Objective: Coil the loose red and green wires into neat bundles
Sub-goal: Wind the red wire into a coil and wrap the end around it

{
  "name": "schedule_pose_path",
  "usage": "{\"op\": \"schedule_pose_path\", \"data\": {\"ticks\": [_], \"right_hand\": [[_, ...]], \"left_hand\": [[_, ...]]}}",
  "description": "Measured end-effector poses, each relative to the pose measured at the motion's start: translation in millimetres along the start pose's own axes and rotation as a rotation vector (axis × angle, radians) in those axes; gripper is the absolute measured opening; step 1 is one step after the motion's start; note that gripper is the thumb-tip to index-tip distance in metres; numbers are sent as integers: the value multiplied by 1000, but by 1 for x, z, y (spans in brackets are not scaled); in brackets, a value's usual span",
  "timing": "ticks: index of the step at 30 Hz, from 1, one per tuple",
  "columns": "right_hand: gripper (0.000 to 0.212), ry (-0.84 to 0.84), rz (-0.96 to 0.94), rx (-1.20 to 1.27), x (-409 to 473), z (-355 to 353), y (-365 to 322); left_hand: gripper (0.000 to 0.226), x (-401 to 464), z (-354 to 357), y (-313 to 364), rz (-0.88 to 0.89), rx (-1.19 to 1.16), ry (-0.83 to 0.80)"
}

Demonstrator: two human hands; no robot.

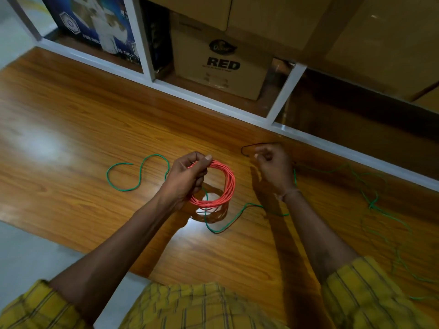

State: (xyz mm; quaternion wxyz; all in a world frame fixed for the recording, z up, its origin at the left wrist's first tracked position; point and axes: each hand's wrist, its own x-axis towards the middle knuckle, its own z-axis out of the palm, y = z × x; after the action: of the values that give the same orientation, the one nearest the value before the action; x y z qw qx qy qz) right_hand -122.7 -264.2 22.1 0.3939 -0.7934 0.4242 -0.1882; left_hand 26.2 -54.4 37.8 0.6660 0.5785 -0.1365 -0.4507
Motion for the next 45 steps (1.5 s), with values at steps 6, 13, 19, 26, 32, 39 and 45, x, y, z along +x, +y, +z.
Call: {"op": "schedule_pose_path", "data": {"ticks": [6,13,19,26,32,39,45], "right_hand": [[20,-153,-73,-378,72,12,13],[17,-106,-87,-543,74,15,7],[11,-240,43,-377,51,17,-12],[13,-444,32,263,-10,-19,-64],[21,-609,193,758,-52,-32,-85],[29,-574,122,943,-84,-37,-93],[10,-402,-30,659,-97,-33,-91]], "left_hand": [[31,2,1,0,-21,4,-36],[23,0,0,1,-10,-43,-41],[23,-3,0,5,6,-46,-54],[26,-10,-5,5,16,-22,-26],[27,-15,-9,3,22,-29,-5],[34,-20,-8,6,19,-41,25],[35,-18,-1,5,10,-79,82]]}}
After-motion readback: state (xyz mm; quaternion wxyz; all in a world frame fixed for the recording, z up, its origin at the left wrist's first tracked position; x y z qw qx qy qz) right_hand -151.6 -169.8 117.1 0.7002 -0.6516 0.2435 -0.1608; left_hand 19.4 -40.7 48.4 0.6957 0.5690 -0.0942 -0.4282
